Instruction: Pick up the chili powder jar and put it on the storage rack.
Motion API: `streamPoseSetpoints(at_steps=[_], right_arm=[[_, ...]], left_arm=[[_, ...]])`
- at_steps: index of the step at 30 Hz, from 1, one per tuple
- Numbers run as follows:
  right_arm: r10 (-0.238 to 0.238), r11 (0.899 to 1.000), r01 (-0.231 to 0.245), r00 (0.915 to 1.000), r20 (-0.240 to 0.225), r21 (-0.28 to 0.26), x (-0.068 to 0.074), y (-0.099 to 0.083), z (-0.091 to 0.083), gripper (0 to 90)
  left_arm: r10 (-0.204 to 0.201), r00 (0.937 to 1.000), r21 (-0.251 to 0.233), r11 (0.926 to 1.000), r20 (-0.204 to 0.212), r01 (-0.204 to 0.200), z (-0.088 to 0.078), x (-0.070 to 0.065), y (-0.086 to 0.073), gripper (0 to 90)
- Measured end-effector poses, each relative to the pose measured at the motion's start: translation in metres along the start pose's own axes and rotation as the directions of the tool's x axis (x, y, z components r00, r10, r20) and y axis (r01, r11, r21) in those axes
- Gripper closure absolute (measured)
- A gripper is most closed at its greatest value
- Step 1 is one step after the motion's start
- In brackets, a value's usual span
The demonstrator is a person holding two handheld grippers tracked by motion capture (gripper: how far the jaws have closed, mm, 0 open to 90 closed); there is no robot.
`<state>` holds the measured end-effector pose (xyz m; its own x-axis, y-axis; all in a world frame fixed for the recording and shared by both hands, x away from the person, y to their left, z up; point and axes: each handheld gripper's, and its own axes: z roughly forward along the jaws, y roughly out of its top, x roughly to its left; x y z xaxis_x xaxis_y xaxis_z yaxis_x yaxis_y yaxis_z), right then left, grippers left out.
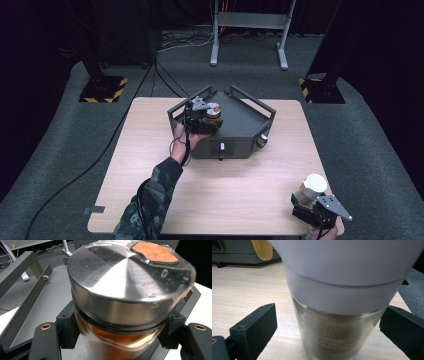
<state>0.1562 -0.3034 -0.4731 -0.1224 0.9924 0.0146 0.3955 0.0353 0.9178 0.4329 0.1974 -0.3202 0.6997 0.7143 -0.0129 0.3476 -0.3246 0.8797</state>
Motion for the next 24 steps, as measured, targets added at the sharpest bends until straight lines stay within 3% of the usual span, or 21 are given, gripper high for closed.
streamPoseSetpoints(at_steps=[24], right_arm=[[0.0, 1.0, 0.0, 1.0, 0.0, 0.002, 0.0, 0.0003, 0.0001, 0.1]], left_arm=[[-0.011, 0.9998, 0.024, 0.9997, 0.019, 0.01, -0.0008, 0.0049, 0.0046, 31.1]])
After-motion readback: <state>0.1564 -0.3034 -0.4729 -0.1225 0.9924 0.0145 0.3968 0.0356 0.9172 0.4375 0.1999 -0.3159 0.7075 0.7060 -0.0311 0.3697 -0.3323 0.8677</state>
